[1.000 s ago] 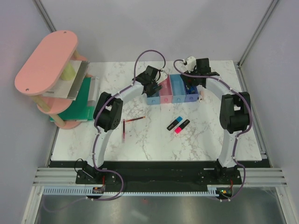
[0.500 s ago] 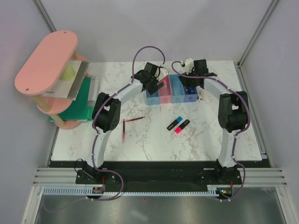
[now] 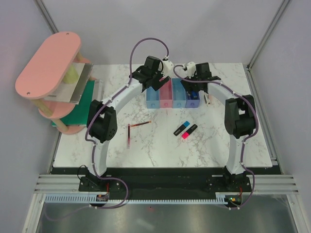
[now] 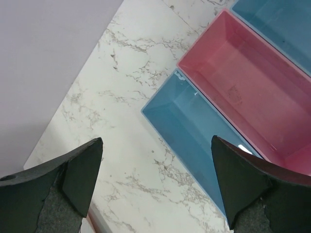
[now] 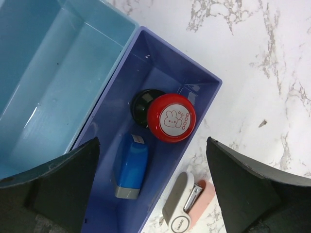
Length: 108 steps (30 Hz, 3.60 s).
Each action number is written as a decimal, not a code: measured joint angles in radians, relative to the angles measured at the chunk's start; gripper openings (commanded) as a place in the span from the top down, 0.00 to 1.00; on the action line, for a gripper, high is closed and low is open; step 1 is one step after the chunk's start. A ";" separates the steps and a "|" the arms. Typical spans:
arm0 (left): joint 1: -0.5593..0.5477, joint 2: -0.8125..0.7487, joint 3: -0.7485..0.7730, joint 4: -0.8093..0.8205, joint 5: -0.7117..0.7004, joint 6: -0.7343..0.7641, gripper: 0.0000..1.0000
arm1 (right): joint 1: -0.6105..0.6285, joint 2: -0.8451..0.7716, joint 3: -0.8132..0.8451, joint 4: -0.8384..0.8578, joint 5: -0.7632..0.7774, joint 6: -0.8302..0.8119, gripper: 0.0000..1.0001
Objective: Sort the stationery into containers
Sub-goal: Move the storage box to the center of the board, then pick up the stapler from the center of the board.
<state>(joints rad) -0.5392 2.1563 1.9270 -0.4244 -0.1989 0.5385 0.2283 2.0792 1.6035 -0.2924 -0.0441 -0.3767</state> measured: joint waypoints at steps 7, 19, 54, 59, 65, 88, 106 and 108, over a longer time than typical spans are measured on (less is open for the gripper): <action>0.001 -0.159 -0.116 0.000 0.001 0.000 0.00 | 0.032 0.000 0.000 0.000 0.000 0.018 0.02; 0.017 -0.220 -0.241 -0.002 0.018 -0.025 0.00 | 0.057 0.005 0.010 0.000 0.012 0.039 0.02; 0.035 -0.577 -0.461 -0.058 0.027 -0.024 0.00 | -0.358 -0.047 -0.048 -0.124 -0.396 0.181 0.08; 0.035 -0.626 -0.468 -0.076 0.026 0.001 0.00 | -0.407 0.018 -0.024 -0.190 -0.529 0.213 0.09; 0.035 -0.643 -0.471 -0.106 0.026 0.017 0.00 | -0.401 0.053 -0.017 -0.219 -0.616 0.226 0.12; 0.035 -0.645 -0.472 -0.128 0.026 0.040 0.00 | -0.438 0.072 -0.029 -0.171 -0.543 0.278 0.12; 0.035 -0.690 -0.497 -0.133 0.027 0.041 0.00 | -0.387 0.027 -0.053 -0.126 -0.289 0.276 0.11; 0.035 -0.693 -0.501 -0.135 0.028 0.040 0.00 | -0.376 0.027 -0.048 -0.126 -0.284 0.276 0.11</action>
<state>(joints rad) -0.5045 1.4631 1.4258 -0.5591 -0.1711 0.5789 -0.1474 2.1067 1.5555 -0.4179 -0.3279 -0.1005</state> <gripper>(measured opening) 0.994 0.891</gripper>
